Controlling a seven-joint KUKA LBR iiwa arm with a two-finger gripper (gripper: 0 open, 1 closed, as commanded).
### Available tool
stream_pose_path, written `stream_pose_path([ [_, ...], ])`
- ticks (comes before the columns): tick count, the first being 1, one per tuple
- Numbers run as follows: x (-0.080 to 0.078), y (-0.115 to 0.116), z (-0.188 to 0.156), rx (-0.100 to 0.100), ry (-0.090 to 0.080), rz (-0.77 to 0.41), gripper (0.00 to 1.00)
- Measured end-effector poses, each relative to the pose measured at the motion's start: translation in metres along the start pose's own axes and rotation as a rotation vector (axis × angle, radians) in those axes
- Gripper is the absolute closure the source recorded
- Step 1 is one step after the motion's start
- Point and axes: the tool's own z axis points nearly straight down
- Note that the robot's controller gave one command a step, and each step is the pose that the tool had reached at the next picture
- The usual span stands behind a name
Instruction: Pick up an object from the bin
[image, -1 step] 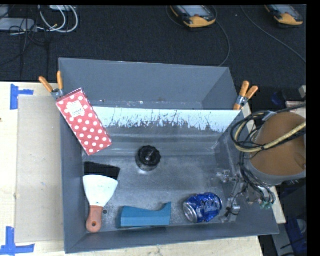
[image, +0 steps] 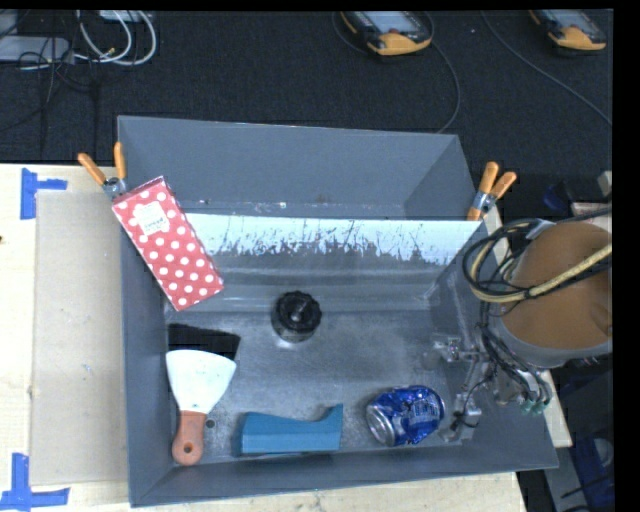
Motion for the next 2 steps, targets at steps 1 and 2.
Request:
stream_pose_path([
  [1,0.001,0.01,0.054,0.0,0.0,-0.032,0.0],
  [2,-0.006,0.035,0.089,0.002,-0.015,-0.065,0.0],
])
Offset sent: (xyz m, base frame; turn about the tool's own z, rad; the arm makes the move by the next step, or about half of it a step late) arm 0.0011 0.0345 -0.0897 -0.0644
